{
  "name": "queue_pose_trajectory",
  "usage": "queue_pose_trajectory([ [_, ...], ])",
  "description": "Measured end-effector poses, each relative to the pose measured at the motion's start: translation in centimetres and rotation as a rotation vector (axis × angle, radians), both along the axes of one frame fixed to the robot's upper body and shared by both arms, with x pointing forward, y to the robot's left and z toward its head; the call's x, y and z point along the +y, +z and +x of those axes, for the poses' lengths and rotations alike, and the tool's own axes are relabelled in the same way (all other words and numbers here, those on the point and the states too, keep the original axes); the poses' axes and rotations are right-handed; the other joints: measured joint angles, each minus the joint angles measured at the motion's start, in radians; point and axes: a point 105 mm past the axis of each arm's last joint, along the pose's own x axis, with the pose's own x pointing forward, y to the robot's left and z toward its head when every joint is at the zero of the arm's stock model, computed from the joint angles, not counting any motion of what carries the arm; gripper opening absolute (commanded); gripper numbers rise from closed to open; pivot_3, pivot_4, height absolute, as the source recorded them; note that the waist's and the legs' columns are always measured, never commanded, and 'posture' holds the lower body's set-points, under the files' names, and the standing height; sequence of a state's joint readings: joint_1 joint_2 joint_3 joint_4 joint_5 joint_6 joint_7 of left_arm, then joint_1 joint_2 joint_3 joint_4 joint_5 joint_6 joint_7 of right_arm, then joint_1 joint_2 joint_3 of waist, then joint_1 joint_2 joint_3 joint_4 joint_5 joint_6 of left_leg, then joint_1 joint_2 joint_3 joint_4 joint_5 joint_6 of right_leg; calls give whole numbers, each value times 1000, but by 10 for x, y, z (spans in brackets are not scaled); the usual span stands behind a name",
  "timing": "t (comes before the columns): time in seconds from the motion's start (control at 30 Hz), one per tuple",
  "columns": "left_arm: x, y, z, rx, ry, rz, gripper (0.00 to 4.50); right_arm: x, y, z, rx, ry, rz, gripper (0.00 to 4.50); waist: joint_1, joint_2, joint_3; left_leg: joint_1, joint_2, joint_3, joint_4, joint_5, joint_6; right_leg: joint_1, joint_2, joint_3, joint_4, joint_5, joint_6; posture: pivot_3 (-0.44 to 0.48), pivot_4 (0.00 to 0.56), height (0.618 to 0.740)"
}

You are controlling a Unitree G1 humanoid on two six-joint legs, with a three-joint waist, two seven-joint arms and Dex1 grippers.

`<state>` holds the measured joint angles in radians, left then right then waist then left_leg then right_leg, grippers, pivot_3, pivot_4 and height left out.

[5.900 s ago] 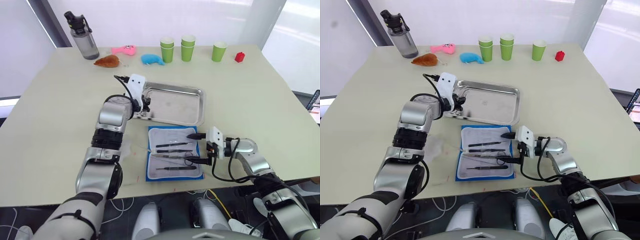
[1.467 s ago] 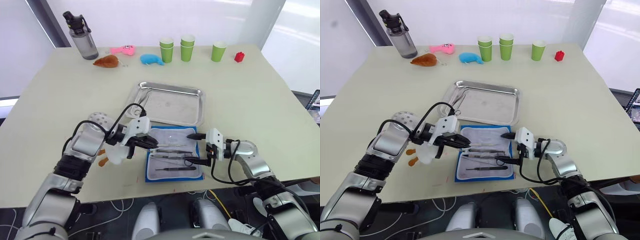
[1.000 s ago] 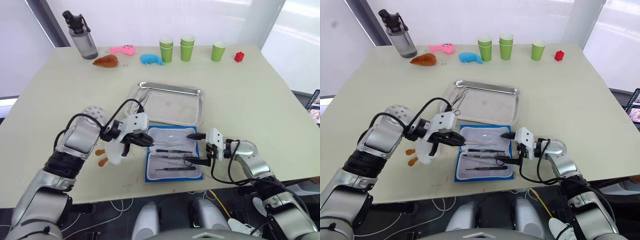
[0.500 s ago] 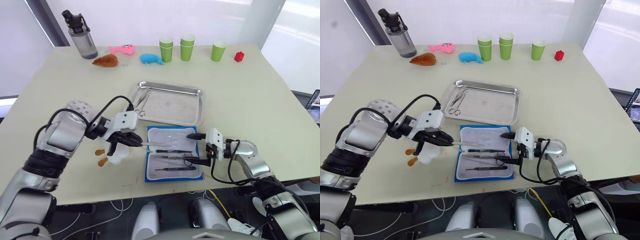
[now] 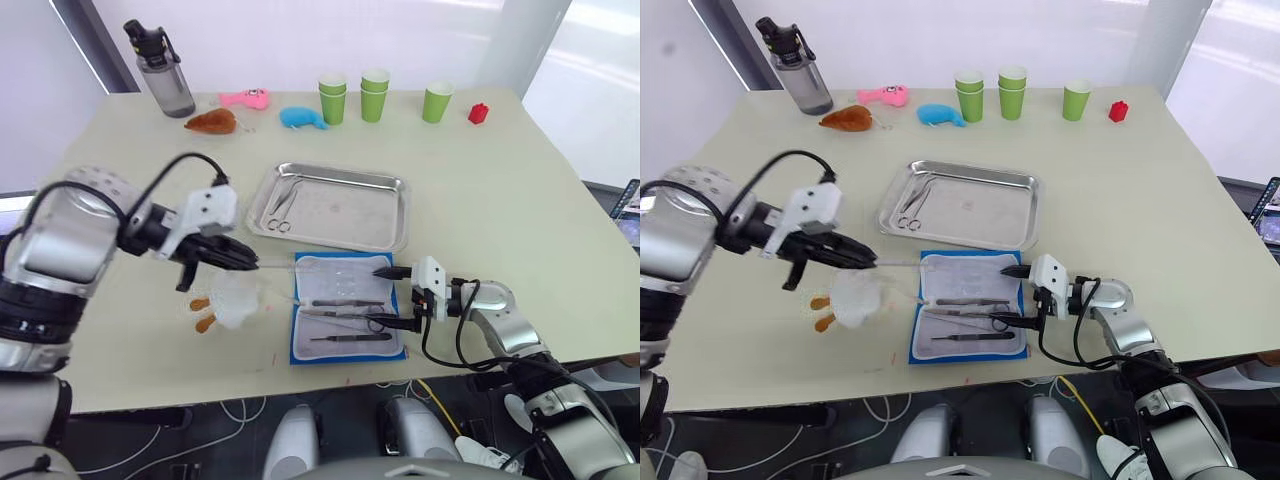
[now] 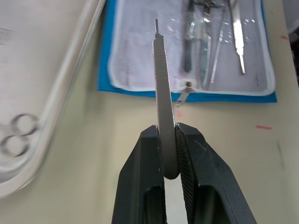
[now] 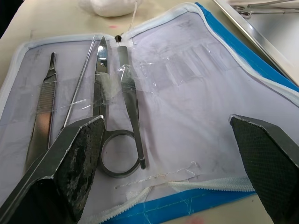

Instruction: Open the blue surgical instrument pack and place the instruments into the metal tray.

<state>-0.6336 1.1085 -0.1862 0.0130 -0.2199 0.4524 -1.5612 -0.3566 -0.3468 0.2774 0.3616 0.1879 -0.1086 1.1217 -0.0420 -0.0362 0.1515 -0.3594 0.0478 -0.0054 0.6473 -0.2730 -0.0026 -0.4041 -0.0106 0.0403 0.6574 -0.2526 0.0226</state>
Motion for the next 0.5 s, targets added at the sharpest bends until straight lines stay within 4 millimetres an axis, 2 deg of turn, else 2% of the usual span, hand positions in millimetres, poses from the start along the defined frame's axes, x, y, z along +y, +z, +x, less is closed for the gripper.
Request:
queue_pose_trajectory([
  [0.07, 2, 8, 2, -15, 18, -26, 55, 0, 0, 0, 0, 0, 0, 4500, 0, 0, 0, 0, 0, 1, 0, 0, 0, 0, 0, -1, 0, 0, 0, 0, 150, 734],
  [0.2, 5, 9, 5, -6, 46, -48, 55, 0, 0, 0, 0, 1, 1, 4500, -1, 0, 0, 0, 0, 1, 0, 0, 0, 0, 0, -1, 0, 0, 0, 0, 150, 734],
  [0.3, -4, 13, 17, -44, 105, -157, 55, 0, 0, 0, 0, -2, 0, 4500, 1, -1, 0, -1, 0, 1, 1, 0, 0, 0, 1, -1, 1, 0, 0, 0, 150, 734],
  [0.37, -19, 14, 35, -103, 200, -275, 55, 0, 0, 0, 0, -4, 3, 4500, 0, -2, 0, -1, 0, 1, 1, 0, 0, 0, 1, 0, 1, 0, 0, 0, 150, 734],
  [0.5, -36, 21, 67, -234, 417, -425, 55, 0, 0, 0, 1, -3, 3, 4500, 0, -4, -1, -1, -1, 0, 2, 0, 0, 1, 2, 0, 2, 2, 4, 0, 150, 734],
])
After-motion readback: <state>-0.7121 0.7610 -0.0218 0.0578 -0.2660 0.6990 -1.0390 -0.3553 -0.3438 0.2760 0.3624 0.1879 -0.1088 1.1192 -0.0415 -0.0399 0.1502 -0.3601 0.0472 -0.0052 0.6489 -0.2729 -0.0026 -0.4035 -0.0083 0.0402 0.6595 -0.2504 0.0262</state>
